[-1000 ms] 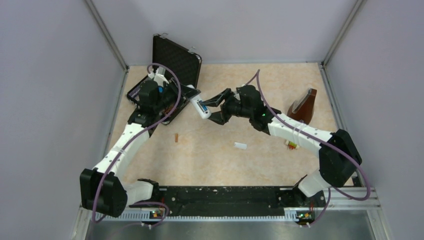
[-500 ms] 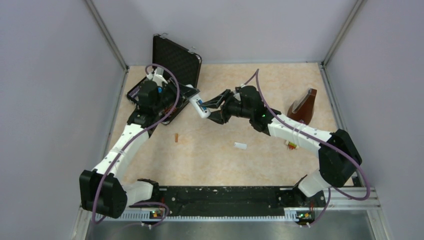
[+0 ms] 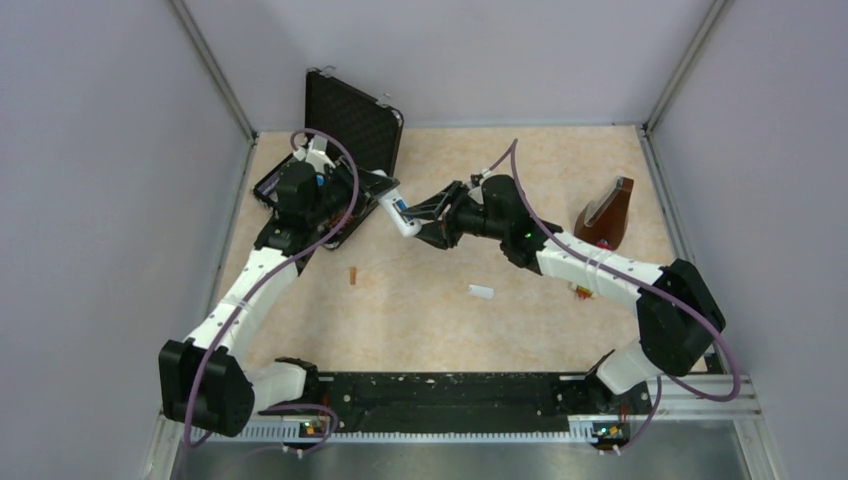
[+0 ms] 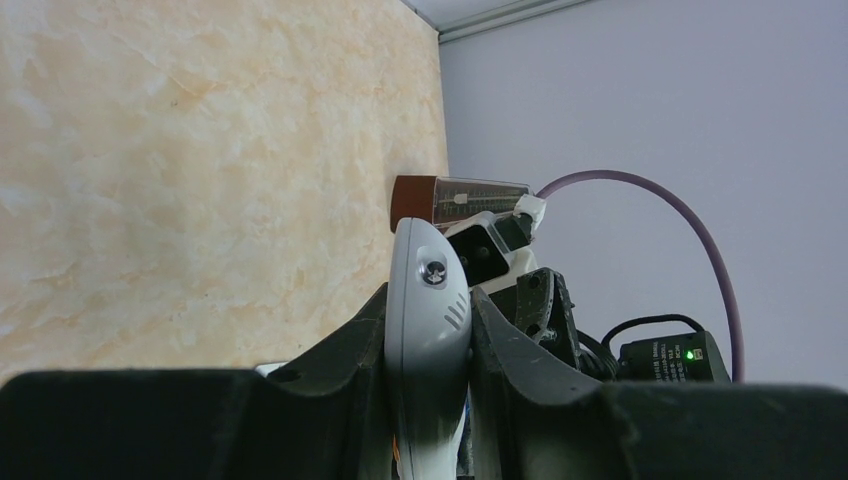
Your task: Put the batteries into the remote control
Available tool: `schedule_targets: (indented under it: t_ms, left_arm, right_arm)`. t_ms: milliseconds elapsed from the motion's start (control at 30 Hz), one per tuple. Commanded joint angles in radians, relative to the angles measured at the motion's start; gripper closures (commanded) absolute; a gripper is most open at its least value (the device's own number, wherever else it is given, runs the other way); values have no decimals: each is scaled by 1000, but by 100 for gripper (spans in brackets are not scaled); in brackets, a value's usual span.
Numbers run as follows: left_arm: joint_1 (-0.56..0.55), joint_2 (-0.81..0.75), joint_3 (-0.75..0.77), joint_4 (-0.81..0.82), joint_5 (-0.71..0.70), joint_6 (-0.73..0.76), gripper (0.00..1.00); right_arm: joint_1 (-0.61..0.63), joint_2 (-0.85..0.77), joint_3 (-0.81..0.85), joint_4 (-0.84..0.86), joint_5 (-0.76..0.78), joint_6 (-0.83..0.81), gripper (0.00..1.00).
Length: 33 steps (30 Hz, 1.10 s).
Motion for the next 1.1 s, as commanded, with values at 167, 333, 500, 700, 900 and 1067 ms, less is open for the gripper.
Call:
schedule_targets:
  t_ms: [167,333,500,700,900,1067]
  left_arm:
    - [-11,-24,14,65,41,29,100]
    - [-11,-22,6,84,64,37,100]
    - [-11,-32,-23,140,106,73,100]
    - [-11,-60,-30,159,128,138,100]
    - [-11,-56,-27,149,129,133,100]
    - [-11,-53,-16,118,100,129,100]
  right_arm:
    - [-8,-33,9,81,27,26,26]
    - [-8,-11,32,71,22,15,17]
    - [-9,7,34,88,15,28,17]
    - [-12,17,35,99,14,37,24]
    - [-12,36,35,118,-3,43,48]
    - [-12,45,38,132,-13,42,57]
